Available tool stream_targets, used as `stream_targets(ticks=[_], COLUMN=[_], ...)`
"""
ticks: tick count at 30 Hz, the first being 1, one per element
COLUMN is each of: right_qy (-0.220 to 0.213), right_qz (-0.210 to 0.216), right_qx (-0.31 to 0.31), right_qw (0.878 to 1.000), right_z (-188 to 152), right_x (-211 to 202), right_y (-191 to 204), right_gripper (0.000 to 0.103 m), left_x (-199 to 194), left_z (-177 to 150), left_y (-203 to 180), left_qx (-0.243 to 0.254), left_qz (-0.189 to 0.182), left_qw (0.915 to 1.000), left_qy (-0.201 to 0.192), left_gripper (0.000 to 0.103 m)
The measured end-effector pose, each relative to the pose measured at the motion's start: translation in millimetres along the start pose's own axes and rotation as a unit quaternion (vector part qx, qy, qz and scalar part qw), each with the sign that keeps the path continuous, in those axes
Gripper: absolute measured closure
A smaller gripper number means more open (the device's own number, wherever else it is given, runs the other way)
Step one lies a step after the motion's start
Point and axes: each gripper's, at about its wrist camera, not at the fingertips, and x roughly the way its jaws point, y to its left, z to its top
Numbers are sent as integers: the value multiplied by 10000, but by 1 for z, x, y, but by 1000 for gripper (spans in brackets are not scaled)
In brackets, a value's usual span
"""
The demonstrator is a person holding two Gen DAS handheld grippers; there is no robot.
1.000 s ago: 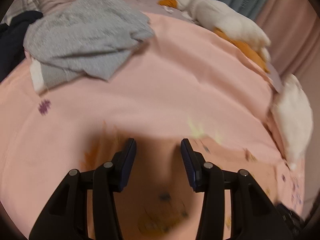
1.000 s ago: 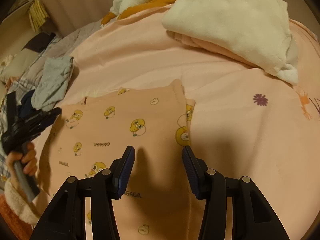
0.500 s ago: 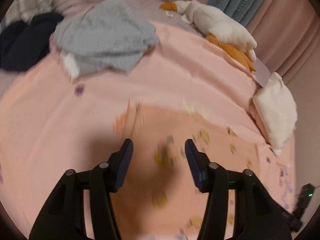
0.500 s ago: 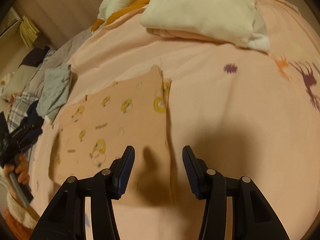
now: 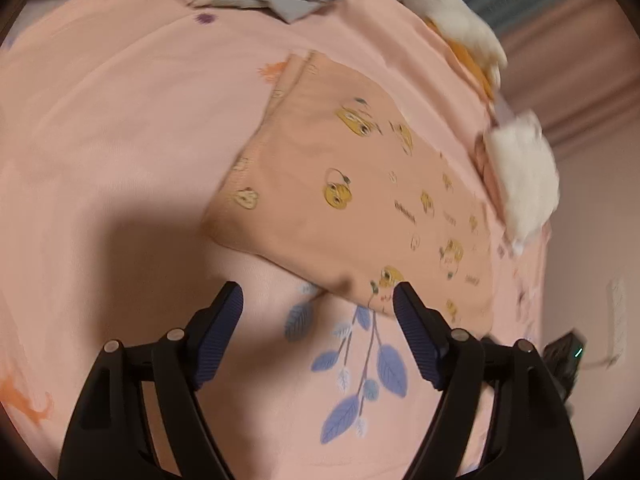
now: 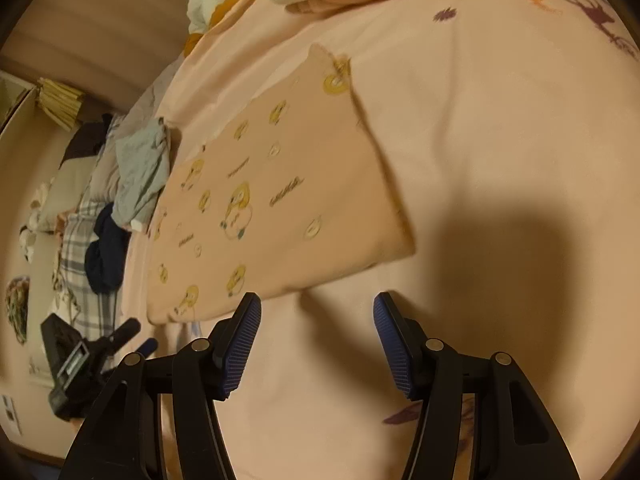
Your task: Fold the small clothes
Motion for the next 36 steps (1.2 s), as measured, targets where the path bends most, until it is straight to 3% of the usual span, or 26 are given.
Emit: stream_targets(ticks=[7, 16, 17, 18, 20, 22, 23, 24, 30, 36], right_qy=[-229, -676, -740, -786, -929, -1071, -1089, -1108, -1172, -861], right_qz=[459, 872, 887, 881, 818, 494, 361, 332, 400, 486], right_qx=[278, 623, 634, 635, 607, 543, 508, 484, 162, -54], right_qw=[9983, 9919, 9913, 9910, 9905, 9915, 9921, 9921, 9922, 9951], right_z=[11, 40, 46, 49, 56, 59, 60, 60, 49, 13], right_x=[17, 42, 45, 47, 51, 56, 60, 62, 44, 22], right_y=[-1, 0, 2, 4, 8, 11, 11, 11, 11, 11], right_gripper=[44, 44, 44, 44, 49, 77, 90, 91, 93, 93], left_x=[23, 61, 65, 69, 80, 88, 88, 87, 70, 35], left_z=[14, 46, 52, 57, 65, 69, 69, 68, 61, 25], left_y=[7, -8, -9, -11, -14, -19, -22, -24, -39, -24], left_qx=[-671, -1057, -1152, -1213, -1211, -919, -742, -665, -46, 108], left_qz=[-772, -1094, -1150, -1114, -847, -500, -397, -337, -38, -6], left_qw=[9946, 9866, 9848, 9844, 9876, 9933, 9949, 9953, 9970, 9991], left_qy=[-192, -590, -615, -614, -527, -496, -560, -618, -771, -407], left_gripper=[25, 25, 31, 39, 72, 89, 90, 91, 93, 93])
